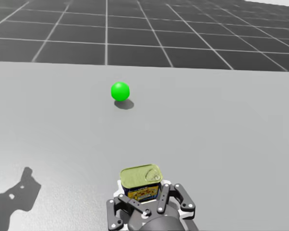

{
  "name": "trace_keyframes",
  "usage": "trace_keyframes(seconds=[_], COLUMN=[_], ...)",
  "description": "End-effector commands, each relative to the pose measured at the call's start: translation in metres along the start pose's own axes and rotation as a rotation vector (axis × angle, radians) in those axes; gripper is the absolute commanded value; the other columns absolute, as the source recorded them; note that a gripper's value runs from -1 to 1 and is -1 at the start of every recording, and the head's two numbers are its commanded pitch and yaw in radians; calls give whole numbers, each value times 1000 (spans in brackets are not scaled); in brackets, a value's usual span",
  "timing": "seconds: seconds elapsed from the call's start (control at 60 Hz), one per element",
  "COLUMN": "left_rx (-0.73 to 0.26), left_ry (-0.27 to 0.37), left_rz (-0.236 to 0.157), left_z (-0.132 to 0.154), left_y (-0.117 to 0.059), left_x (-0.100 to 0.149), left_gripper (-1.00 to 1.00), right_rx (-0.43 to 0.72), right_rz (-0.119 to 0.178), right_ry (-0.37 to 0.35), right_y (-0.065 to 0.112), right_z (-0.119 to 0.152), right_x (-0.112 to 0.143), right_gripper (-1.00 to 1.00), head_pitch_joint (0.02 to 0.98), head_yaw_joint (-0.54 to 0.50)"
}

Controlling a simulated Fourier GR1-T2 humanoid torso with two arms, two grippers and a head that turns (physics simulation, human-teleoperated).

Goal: Watch the red light. When it turns green, pick up the object.

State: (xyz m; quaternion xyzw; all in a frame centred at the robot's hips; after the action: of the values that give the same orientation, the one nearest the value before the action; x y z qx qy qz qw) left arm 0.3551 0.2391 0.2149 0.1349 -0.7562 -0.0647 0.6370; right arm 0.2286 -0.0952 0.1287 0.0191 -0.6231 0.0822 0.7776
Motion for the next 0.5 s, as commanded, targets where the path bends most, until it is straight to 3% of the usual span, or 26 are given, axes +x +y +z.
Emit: trace_keyframes(seconds=[0.017,0.25,0.35,0.433,0.5], left_rx=[-1,-1,-1,-1,-1], left_ry=[0,0,0,0,0], left_rz=[-1,-1,-1,-1,-1], left_z=[0,0,0,0,0], left_y=[0,0,0,0,0], left_x=[0,0,0,0,0], left_gripper=[-1000,-1000,-1000,-1000,-1000], right_rx=[-81,-73,-70,-47,-30], right_rz=[-18,-19,-22,-44,-29], right_ry=[24,15,14,6,-24], right_y=[-4,-4,-5,-5,-5], right_z=[-1,-1,0,5,8], right_x=[-6,-5,-4,5,16], right_gripper=[1000,1000,1000,1000,1000], head_pitch_joint=[568,462,463,467,468], head_yaw_joint=[-169,-172,-171,-172,-172])
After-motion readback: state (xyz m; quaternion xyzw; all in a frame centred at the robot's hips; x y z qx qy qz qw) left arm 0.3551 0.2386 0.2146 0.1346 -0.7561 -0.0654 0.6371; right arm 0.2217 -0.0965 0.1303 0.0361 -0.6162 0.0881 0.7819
